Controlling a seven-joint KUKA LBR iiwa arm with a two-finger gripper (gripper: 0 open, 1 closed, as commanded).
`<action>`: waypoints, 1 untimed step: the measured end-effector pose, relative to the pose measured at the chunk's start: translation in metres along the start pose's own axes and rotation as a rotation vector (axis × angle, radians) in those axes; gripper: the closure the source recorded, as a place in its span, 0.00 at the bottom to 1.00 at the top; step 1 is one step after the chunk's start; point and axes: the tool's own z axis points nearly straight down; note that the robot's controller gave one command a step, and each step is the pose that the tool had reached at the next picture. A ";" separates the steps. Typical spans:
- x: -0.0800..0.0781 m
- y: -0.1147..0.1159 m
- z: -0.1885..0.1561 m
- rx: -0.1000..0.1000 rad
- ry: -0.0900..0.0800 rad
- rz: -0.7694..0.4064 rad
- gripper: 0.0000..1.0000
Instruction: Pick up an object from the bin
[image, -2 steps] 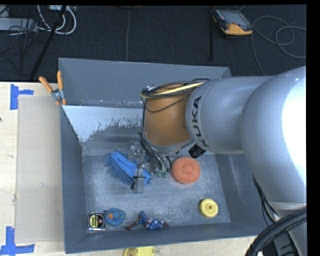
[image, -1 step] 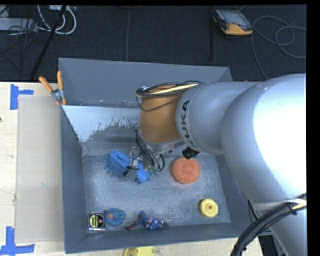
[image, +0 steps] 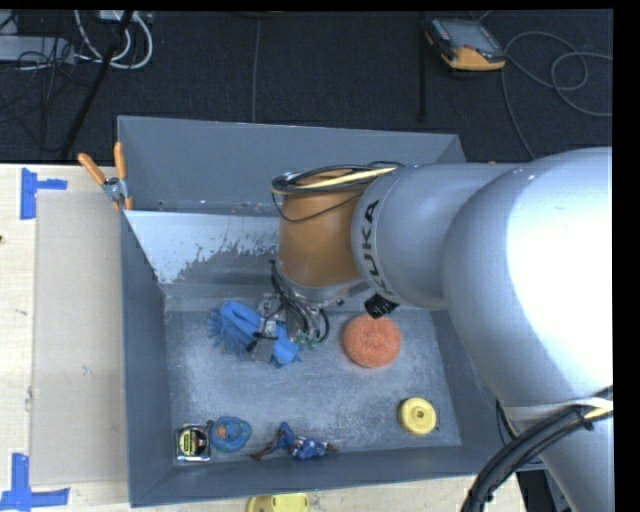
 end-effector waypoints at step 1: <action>-0.007 0.018 -0.044 0.002 0.004 -0.005 1.00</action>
Offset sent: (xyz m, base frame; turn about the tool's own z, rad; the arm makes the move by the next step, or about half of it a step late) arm 0.0040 -0.0852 0.1142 -0.0194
